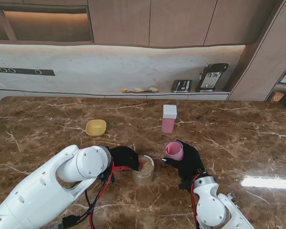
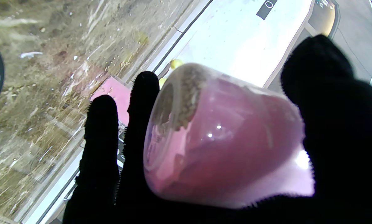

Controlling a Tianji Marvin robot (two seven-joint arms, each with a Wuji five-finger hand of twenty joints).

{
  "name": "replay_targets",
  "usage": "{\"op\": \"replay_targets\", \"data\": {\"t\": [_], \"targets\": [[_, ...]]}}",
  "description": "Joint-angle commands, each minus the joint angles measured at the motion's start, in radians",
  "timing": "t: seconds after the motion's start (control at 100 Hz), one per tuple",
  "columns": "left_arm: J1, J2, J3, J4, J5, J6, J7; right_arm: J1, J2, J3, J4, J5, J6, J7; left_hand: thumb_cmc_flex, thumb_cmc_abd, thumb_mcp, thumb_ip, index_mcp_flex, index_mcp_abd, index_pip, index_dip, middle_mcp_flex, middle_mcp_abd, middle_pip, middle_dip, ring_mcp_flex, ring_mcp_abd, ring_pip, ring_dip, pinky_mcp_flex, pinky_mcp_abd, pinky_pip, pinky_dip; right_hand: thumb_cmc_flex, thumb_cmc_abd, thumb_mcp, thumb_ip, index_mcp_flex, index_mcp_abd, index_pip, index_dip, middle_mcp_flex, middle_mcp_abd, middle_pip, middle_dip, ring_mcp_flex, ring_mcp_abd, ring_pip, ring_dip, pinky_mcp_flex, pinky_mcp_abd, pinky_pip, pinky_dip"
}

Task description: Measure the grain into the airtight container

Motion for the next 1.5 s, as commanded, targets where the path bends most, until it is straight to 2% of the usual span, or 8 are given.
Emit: {"op": "replay_targets", "data": {"t": [0.0, 0.29, 0.87, 1.01, 1.36, 1.49], "targets": [[0.01, 0.003, -0.003, -0.004, 0.002, -0.004, -0.005, -0.005, -0.002, -0.002, 0.006, 0.007, 0.003, 0.014, 0.073, 0.049, 0.015, 0.026, 0.016, -0.102, -0.004, 0.027, 0.076, -0.007, 0.001, 0.014, 0.029, 0.001, 0.08, -0.003, 0.043, 0.012, 0.146, -0.008, 0.037, 0.212, 0.142, -0.037, 0.057, -0.085, 0.01, -0.002, -0.001, -0.028, -0.002, -0.016, -0.011, -0.013, 0.002, 0.014, -0.005, -0.007, 0.001, 0.008], [0.031, 0.005, -0.025, -0.009, -0.012, 0.003, -0.01, -0.004, -0.002, -0.003, 0.009, 0.007, 0.003, 0.013, 0.073, 0.049, 0.014, 0.026, 0.02, -0.108, -0.014, 0.041, 0.075, -0.008, -0.002, 0.017, 0.029, 0.001, 0.08, -0.003, 0.043, 0.011, 0.146, -0.007, 0.037, 0.213, 0.142, -0.036, 0.057, -0.084, 0.009, -0.001, -0.002, -0.029, -0.003, -0.016, -0.011, -0.014, 0.002, 0.014, -0.005, -0.007, 0.001, 0.008], [0.09, -0.005, -0.088, -0.027, -0.051, 0.016, 0.023, -0.001, -0.002, -0.006, 0.012, 0.007, 0.003, 0.014, 0.072, 0.051, 0.01, 0.028, 0.023, -0.112, -0.026, 0.054, 0.075, -0.005, -0.005, 0.027, 0.029, 0.001, 0.08, -0.002, 0.043, 0.013, 0.143, -0.009, 0.035, 0.214, 0.142, -0.037, 0.058, -0.082, 0.01, -0.002, -0.001, -0.028, -0.003, -0.016, -0.011, -0.012, 0.002, 0.014, -0.005, -0.007, 0.001, 0.007], [0.108, -0.009, -0.111, -0.031, -0.085, 0.023, 0.031, -0.001, -0.002, -0.006, 0.013, 0.006, 0.004, 0.015, 0.076, 0.055, 0.004, 0.028, 0.021, -0.122, -0.031, 0.063, 0.075, -0.002, -0.008, 0.029, 0.029, 0.001, 0.08, -0.002, 0.042, 0.014, 0.142, -0.01, 0.036, 0.213, 0.142, -0.036, 0.057, -0.085, 0.009, -0.002, -0.001, -0.028, -0.003, -0.016, -0.011, -0.013, 0.002, 0.014, -0.005, -0.007, 0.001, 0.008], [0.152, -0.014, -0.17, -0.038, -0.134, 0.001, 0.035, 0.0, -0.002, -0.007, 0.012, 0.006, 0.006, 0.017, 0.081, 0.058, -0.009, 0.031, 0.026, -0.136, -0.044, 0.08, 0.075, -0.003, -0.014, 0.033, 0.029, 0.001, 0.079, -0.002, 0.042, 0.015, 0.142, -0.012, 0.036, 0.213, 0.143, -0.037, 0.058, -0.084, 0.009, -0.002, -0.002, -0.028, -0.003, -0.016, -0.011, -0.013, 0.002, 0.014, -0.005, -0.007, 0.001, 0.008], [0.17, -0.018, -0.194, -0.028, -0.157, -0.038, 0.04, 0.0, -0.001, -0.008, 0.012, 0.007, 0.008, 0.018, 0.08, 0.061, -0.014, 0.031, 0.025, -0.141, -0.05, 0.086, 0.075, -0.003, -0.015, 0.034, 0.029, 0.001, 0.079, -0.002, 0.042, 0.016, 0.141, -0.012, 0.037, 0.212, 0.142, -0.037, 0.057, -0.085, 0.01, -0.002, -0.001, -0.029, -0.003, -0.016, -0.011, -0.014, 0.002, 0.014, -0.006, -0.008, 0.0, 0.007]]}}
